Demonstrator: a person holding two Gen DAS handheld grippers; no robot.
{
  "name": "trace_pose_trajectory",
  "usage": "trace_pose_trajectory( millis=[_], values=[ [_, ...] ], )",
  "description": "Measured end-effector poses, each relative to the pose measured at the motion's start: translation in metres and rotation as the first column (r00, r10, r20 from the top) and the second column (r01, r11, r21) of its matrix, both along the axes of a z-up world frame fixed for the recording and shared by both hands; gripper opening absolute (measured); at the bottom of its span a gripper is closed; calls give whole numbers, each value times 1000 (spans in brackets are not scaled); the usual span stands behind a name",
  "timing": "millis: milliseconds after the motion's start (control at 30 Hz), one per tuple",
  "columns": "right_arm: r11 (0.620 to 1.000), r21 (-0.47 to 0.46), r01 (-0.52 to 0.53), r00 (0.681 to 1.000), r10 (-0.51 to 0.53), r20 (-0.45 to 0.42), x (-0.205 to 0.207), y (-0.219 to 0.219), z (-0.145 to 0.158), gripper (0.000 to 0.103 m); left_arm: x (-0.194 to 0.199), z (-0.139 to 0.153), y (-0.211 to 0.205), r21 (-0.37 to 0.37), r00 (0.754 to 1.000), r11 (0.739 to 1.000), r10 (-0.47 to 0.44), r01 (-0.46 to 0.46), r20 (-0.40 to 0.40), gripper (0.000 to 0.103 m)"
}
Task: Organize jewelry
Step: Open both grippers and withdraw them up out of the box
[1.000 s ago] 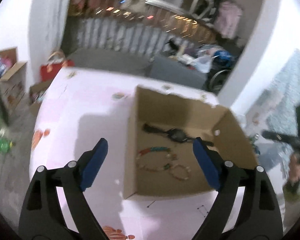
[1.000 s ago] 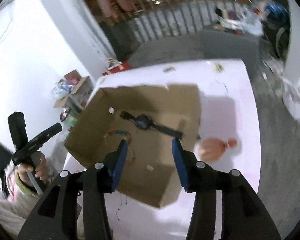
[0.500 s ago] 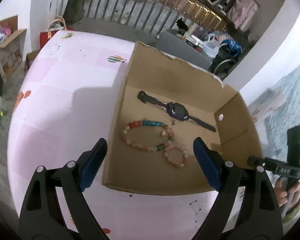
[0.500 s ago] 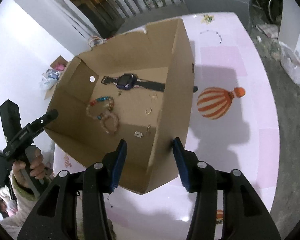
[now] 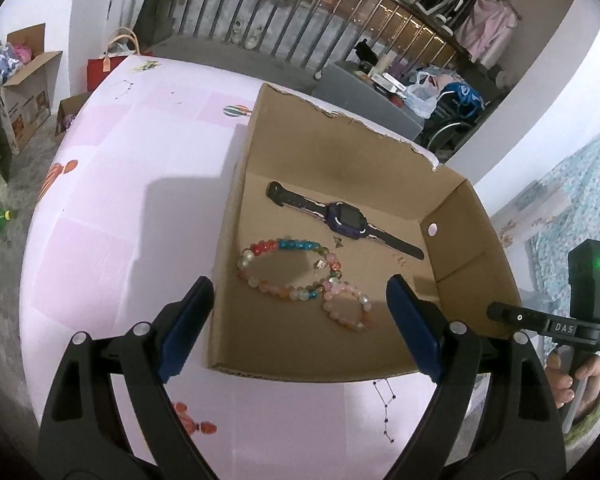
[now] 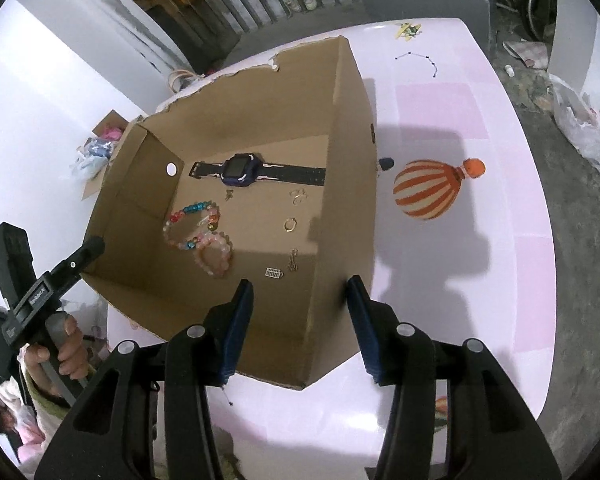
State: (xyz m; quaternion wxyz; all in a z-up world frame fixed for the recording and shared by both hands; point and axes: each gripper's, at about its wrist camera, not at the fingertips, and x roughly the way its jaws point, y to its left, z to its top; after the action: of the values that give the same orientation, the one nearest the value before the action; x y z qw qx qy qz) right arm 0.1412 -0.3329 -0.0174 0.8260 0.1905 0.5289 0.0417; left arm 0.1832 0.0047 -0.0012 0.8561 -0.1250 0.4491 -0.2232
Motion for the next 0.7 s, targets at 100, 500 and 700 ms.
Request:
trace_pose_trajectory(
  millis=[100,500,700],
  values=[
    [1000,-6,-3,1000,3,5,-5,1,1,49,-8,3,3,-6,1000,1000,3,-3,5,83],
    [999,-36,-35,999,35,18,-16,13,-2,49,-22,4,12,2,1000,1000,22,-22,16,83],
    [998,-51,-29,999,30,24,-19,17,-4,49,-22,0,14,-12,1000,1000,15,-15,24,83]
  ],
)
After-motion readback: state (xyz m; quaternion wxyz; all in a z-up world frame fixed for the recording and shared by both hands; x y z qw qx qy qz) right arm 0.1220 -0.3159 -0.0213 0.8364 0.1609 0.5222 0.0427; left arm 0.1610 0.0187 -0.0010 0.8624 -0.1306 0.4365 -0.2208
